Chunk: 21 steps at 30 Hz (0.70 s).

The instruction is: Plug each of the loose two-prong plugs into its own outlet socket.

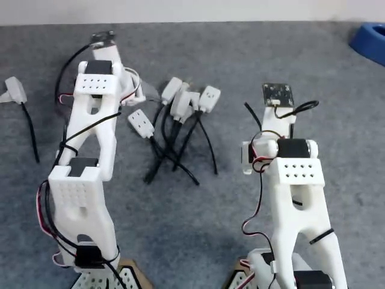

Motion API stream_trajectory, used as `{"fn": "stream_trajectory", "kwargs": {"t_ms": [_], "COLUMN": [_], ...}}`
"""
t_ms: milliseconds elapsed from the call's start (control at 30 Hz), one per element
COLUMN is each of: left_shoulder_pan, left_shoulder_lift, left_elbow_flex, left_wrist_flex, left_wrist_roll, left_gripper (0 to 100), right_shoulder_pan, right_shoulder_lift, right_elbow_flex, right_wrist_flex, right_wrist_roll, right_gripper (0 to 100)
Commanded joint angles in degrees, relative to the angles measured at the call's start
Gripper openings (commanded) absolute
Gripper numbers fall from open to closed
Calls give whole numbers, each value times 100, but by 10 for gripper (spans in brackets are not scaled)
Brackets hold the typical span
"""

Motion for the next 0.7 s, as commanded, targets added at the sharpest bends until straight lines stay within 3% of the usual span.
{"fn": "stream_trajectory", "kwargs": {"t_ms": [0, 133, 267, 433, 667], "left_shoulder_pan": [-40, 189, 593, 673, 347], "left_shoulder_lift": [-101, -92, -127, -127, -84], "left_elbow_flex": [-48, -57, -75, -75, -75], "left_wrist_flex": [132, 290, 791, 1503, 1477], "left_wrist_roll": [1363, 2382, 2426, 3068, 3095], "left_gripper": [389, 389, 389, 389, 389], "right_shoulder_pan": [-40, -40, -22, -22, -22], "right_shoulder_lift": [-84, -84, -84, -84, -84], "right_elbow_flex": [-75, -75, -75, -75, -66], "right_wrist_flex": [-57, -48, -48, -48, -40], "right_wrist_roll": [-123, -123, -123, -123, -123], "right_gripper": [6, 6, 6, 6, 6]}}
